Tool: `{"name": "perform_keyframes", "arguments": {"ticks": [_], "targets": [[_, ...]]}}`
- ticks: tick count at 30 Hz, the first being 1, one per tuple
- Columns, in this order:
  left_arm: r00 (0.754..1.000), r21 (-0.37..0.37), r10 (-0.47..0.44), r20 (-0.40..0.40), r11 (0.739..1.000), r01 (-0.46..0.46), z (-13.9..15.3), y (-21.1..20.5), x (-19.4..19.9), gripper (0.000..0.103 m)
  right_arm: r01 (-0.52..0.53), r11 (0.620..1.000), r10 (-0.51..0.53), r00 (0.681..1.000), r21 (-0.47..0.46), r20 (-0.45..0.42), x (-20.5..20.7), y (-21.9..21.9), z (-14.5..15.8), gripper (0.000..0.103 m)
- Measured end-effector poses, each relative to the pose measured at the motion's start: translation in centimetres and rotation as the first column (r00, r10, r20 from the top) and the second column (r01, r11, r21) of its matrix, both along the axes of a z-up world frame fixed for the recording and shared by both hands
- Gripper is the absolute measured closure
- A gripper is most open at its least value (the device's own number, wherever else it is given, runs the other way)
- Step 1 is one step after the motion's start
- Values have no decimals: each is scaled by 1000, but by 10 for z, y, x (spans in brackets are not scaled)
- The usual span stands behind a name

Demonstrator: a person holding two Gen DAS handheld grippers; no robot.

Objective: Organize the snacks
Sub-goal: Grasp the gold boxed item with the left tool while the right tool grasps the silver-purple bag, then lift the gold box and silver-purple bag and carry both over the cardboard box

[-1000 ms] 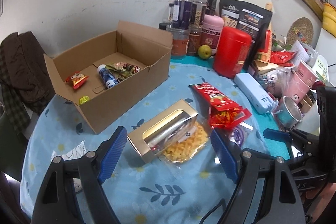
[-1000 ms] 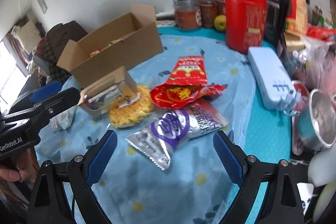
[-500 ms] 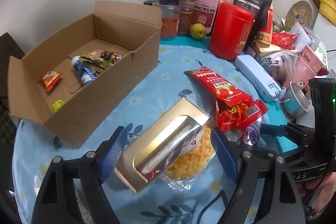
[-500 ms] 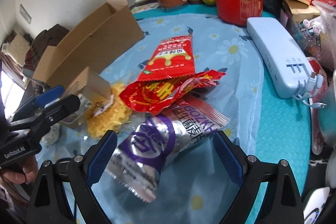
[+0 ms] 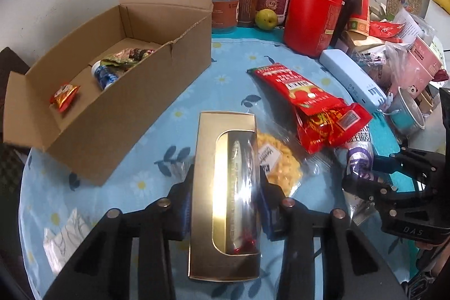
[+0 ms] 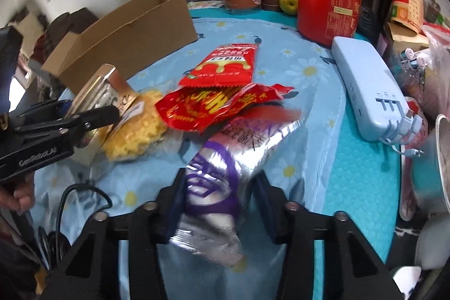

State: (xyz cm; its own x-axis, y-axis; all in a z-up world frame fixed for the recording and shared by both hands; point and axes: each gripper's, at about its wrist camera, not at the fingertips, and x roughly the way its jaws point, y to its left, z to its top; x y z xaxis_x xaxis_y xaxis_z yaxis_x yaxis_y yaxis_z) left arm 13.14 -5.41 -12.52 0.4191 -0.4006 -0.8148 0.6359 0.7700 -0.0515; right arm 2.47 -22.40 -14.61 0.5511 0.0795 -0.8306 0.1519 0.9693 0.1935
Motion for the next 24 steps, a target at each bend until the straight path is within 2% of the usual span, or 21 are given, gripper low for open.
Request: {"name": "perform_keyframes", "arguments": {"ticks": [8,16,21,24], "targets": [[999,-27,-10,-45,1000,8,7,14,-43,66,-70,996,70,998,53,-2,-31,12,-1,61],[996,-40,-7,-91,999,4,2,29,-86,66,-152,988,152,988,18,-7,-57,32,1,61],[997,-6,26,-70,1000,-26,-7,34,-102,66,-197,980,196,980,-10,-28,-71,40,-1,61],[995,-2,37,-88,999,-37,-15,37,-105,66,-192,981,192,981,-2,-34,-76,39,-3,60]]}}
